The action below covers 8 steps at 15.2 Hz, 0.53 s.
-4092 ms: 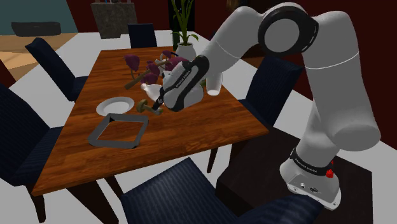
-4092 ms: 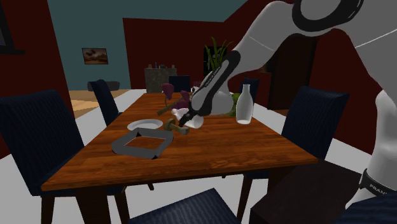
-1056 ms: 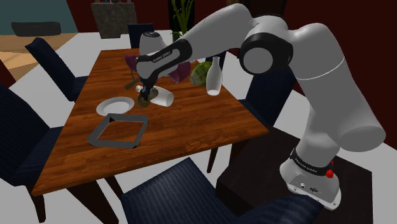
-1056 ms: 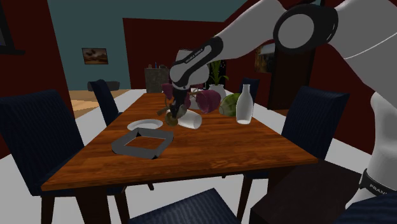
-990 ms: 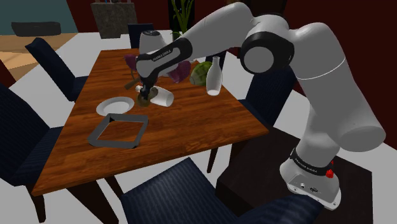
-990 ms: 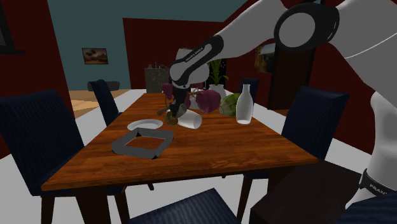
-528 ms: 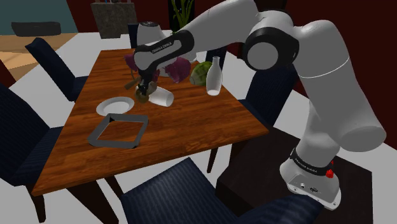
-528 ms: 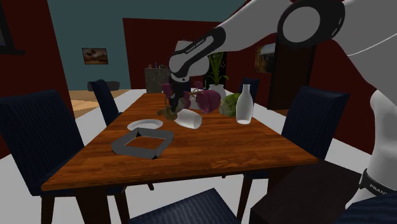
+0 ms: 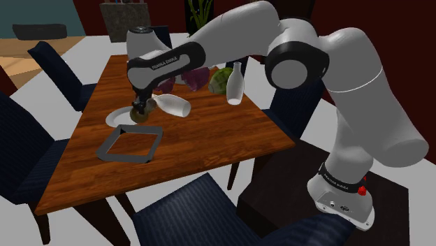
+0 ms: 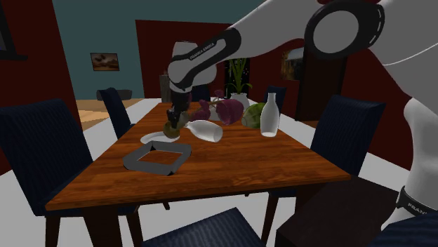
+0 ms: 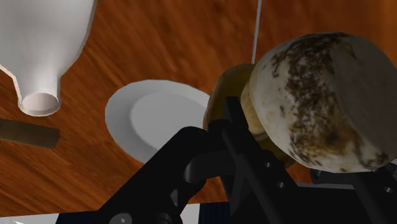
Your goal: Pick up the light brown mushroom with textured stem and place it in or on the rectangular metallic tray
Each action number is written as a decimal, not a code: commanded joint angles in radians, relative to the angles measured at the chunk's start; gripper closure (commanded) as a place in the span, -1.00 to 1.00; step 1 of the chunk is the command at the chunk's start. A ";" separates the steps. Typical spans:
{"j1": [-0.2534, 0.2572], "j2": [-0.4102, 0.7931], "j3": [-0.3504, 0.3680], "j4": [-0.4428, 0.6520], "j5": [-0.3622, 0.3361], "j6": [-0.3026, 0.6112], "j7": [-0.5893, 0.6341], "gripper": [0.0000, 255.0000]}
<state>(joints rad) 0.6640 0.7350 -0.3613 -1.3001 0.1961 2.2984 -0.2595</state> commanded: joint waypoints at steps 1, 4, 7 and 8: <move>0.025 0.033 0.001 0.061 -0.008 -0.029 0.044 1.00; 0.059 0.081 0.003 0.146 -0.018 -0.071 0.105 1.00; 0.077 0.126 0.006 0.199 -0.021 -0.081 0.141 1.00; 0.078 0.130 0.007 0.192 -0.020 -0.071 0.141 1.00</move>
<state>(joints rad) 0.7403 0.8567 -0.3548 -1.1123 0.1756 2.2235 -0.1230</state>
